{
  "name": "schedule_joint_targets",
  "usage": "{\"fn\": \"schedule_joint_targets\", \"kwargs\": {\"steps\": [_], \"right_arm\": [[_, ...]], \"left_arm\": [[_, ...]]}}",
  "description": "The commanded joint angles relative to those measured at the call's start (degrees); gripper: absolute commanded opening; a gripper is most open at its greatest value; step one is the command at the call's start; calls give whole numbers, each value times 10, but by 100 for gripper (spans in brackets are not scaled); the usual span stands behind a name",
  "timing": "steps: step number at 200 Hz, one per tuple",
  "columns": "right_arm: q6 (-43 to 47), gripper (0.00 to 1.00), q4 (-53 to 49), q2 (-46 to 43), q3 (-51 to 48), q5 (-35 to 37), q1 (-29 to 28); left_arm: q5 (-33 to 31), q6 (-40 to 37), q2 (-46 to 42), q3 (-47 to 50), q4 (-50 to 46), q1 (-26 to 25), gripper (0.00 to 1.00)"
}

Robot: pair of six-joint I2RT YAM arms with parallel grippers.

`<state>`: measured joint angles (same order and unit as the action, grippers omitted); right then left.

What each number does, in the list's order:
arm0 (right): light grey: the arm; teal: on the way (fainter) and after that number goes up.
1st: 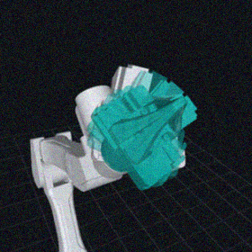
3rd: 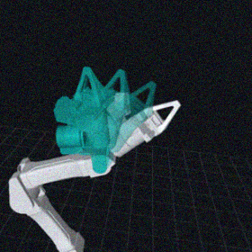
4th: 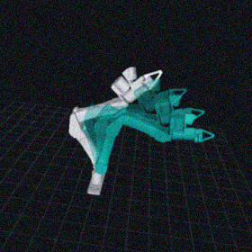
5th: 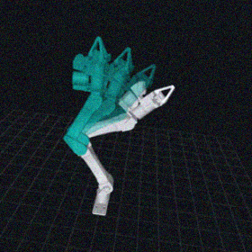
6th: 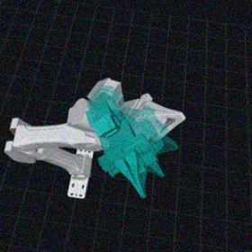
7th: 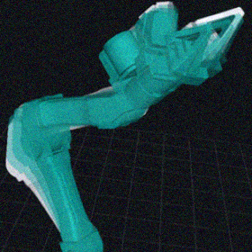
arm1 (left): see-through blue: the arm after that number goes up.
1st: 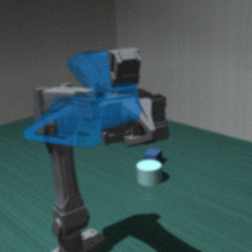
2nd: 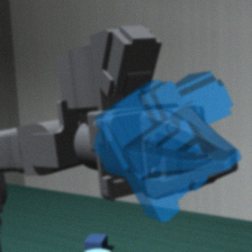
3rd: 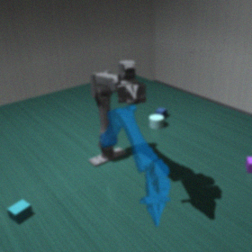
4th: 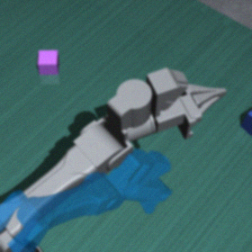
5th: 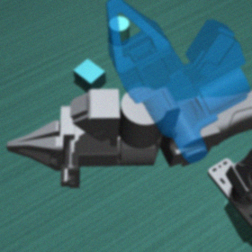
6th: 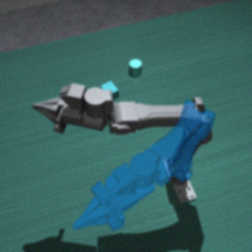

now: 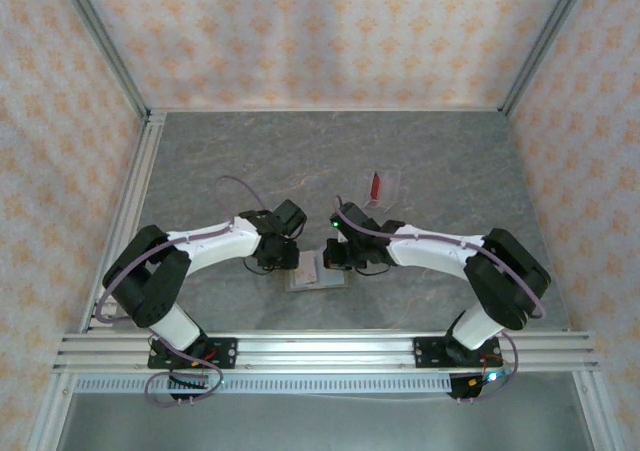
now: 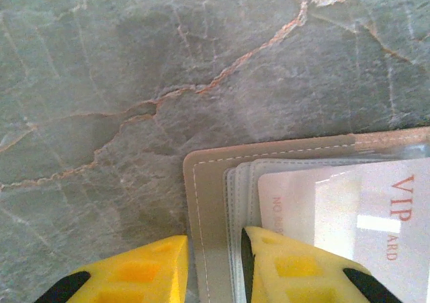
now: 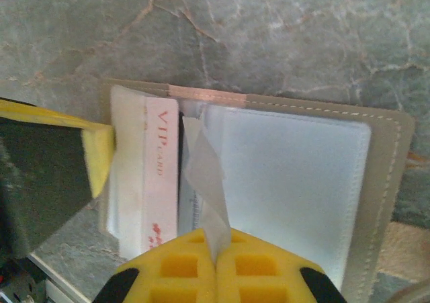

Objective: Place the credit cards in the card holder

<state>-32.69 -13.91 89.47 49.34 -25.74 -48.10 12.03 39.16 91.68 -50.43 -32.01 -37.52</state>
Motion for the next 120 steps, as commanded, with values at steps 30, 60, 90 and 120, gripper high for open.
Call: {"fn": "schedule_joint_targets", "kwargs": {"steps": [30,60,90,120], "right_arm": [[7,5,36,13,46,-20,-15],[-13,13,83,53,48,-51,-25],[-23,24,107,80,51,-63,-28],[-20,31,107,80,53,-65,-28]], "left_arm": [[2,11,18,-11,2,-7,28],[12,19,15,-17,5,-6,28],[9,25,5,-23,-4,-6,29],[-36,15,-11,-31,-51,-5,30]]}}
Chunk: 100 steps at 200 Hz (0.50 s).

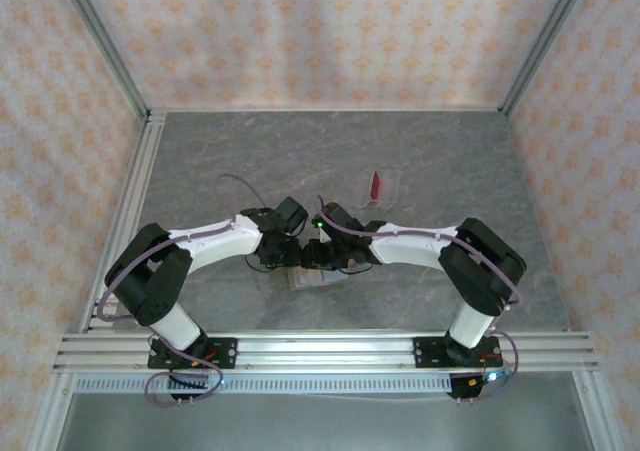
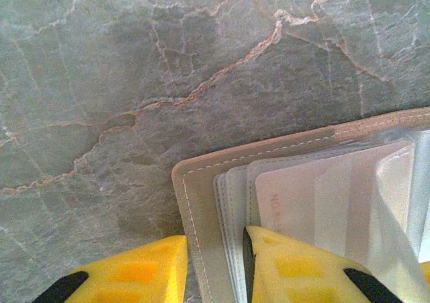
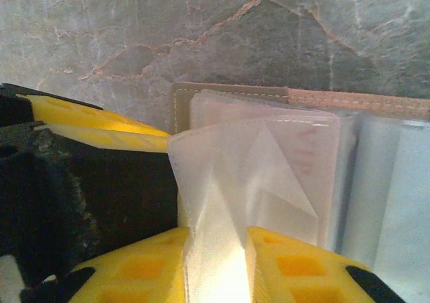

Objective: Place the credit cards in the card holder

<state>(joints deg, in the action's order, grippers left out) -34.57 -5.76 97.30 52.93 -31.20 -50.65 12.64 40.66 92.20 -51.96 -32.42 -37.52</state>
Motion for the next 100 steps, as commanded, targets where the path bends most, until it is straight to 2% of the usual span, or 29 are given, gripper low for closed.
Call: {"fn": "schedule_joint_targets", "kwargs": {"steps": [1,35,61,86,100], "right_arm": [[0,31,25,3,18,-10,-2],[-5,40,39,11,23,-24,-2],[-9,41,45,27,37,-33,-2],[-2,41,36,7,42,-5,13],[23,41,-4,-16,57,22,34]], "left_arm": [[-43,0,-17,-16,-47,-5,30],[-66,-6,-56,-4,-81,11,31],[-66,-7,-92,9,-99,34,35],[-67,-14,-131,14,-110,53,41],[-61,-25,-138,11,-107,55,45]]}}
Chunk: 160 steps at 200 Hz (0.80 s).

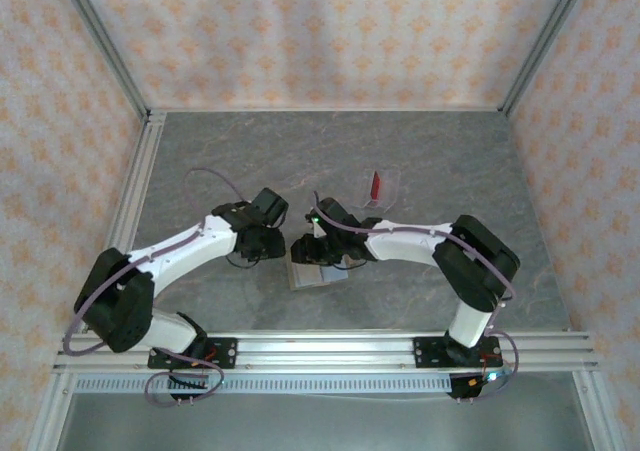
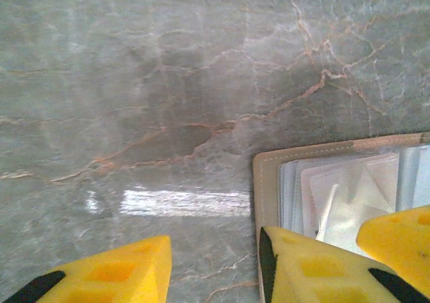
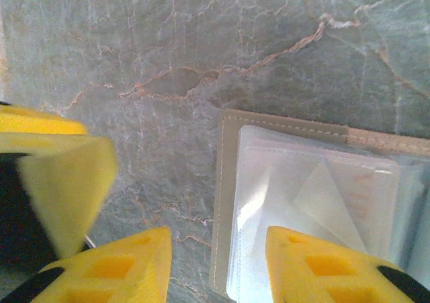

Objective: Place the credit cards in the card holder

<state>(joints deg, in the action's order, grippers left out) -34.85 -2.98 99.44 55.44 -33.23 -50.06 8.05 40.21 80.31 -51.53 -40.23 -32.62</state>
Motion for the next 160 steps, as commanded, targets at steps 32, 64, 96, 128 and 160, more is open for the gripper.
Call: {"fn": "schedule_joint_targets", "kwargs": {"steps": [32,64,96,128,160], "right_arm": [[112,39,-240,-70,132,229,81],[137,45,-355,-18,219,325,157],[150,49,-400,59,296,407,186],[158,48,-417,123,350,427,202],[163,43,-433,171,390,434,204]], "left_arm": [[24,-42,-11,1,4,3,48],[27,-50,4,-6,25,-11,53],[27,-51,16,-1,36,-16,54],[26,-52,17,9,41,-16,55],[24,-55,17,15,43,-16,55]]}}
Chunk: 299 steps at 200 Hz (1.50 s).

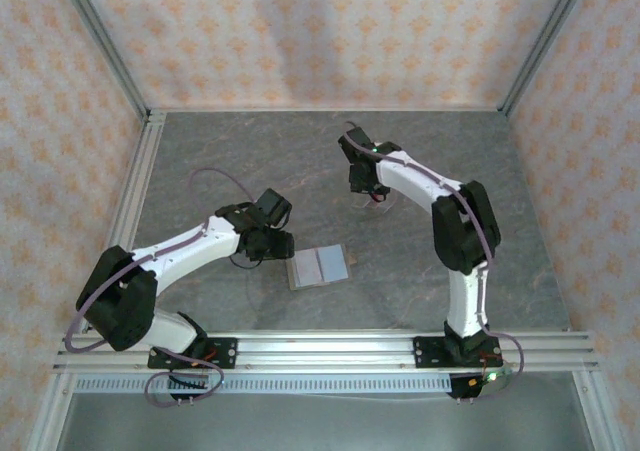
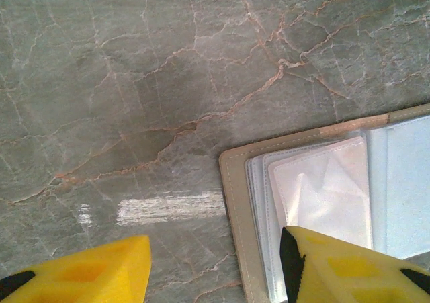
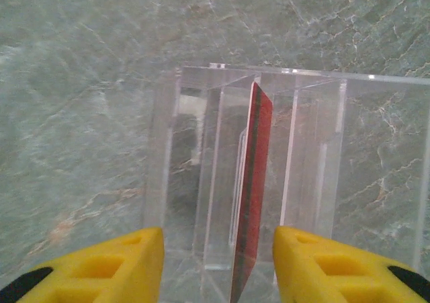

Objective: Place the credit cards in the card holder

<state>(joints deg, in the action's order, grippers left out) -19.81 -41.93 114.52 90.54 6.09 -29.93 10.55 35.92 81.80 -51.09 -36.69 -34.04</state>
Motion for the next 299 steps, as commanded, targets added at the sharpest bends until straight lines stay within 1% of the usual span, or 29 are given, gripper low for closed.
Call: {"fn": "schedule_joint_targets", "kwargs": {"steps": [1,46,65,89,114,128,154,222,299], "right_arm": [[12,43,-44,21,40,41,4],[13,31,-51,43,56,50,6],[13,23,-59,50,61,52,7],[13,16,-60,49,61,55,8],[15,12,-62,52,62,58,10],[17,7,-68,53,64,56,12],[19,1,-69,39,55,63,14],[33,0,-58,-6,10,58,17],[66,0,-67,-40,4,79,21]], "left_arm": [[-1,-13,2,11,7,-2,55],[-2,-18,4,13,9,-2,55],[-3,-20,4,13,9,-2,55],[-5,-21,0,15,10,-2,55],[-4,-21,-1,18,11,-1,55],[-6,-22,-3,19,12,-2,55],[-6,-21,-6,21,12,1,55],[-1,-23,3,20,17,4,55],[1,-22,17,15,19,5,54]]}}
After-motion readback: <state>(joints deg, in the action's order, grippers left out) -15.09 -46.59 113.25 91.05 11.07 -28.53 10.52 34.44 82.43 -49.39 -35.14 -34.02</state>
